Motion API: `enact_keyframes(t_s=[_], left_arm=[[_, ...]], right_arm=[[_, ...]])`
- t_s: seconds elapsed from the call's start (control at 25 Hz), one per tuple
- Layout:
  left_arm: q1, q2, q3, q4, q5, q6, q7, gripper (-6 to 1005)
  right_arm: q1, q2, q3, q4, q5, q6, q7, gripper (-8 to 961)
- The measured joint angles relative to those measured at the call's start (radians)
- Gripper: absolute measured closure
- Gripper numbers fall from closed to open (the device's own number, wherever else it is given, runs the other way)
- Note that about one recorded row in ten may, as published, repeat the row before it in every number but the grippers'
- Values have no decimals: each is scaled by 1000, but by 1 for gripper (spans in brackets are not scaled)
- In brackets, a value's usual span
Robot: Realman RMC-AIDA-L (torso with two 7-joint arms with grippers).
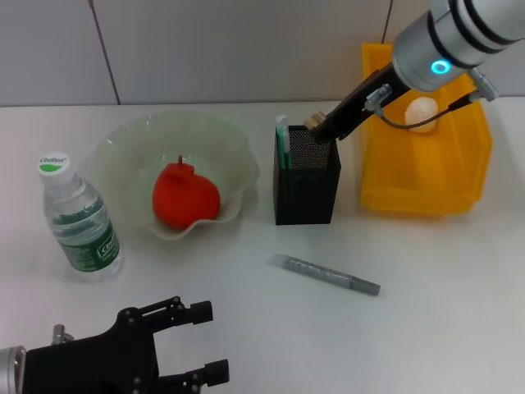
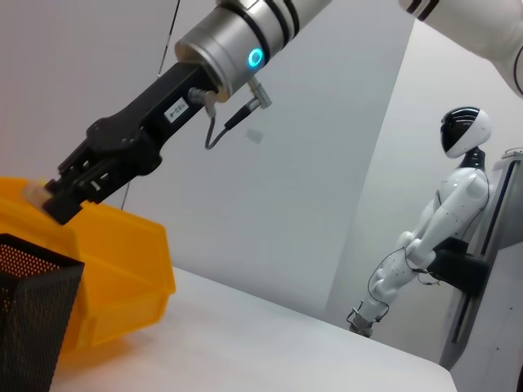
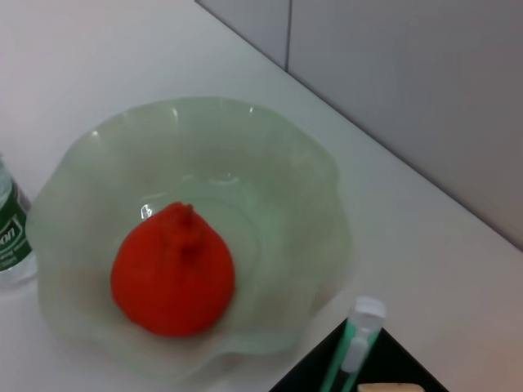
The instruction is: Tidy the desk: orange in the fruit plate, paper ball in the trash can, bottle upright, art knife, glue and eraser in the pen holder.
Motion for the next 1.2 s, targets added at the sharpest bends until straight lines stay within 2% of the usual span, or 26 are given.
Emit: enact_keyframes(t_s=[0.24,0.68,0.76,0.92,1.08,1.2], left_arm=[[0,0,0,0,0,1,0,197],[1,0,0,0,0,3,0,197],[1,0,0,1,0,3,0,197],[1,1,0,1,0,5,-1,197],[1,1,0,6,0,8,-9,197],[1,1,-1,6,0,10,-9,197]], right_arm=[[23,5,-5,-63,-2,34,-21,551],[17,8,-6,-54,-6,45,-24,510],[11,8,-6,-29,10,34,-31,435],[4,7,-2,34,71,-66,-91,286],[2,7,-6,95,115,-200,-138,299],[18,7,-18,95,107,-279,-168,309]])
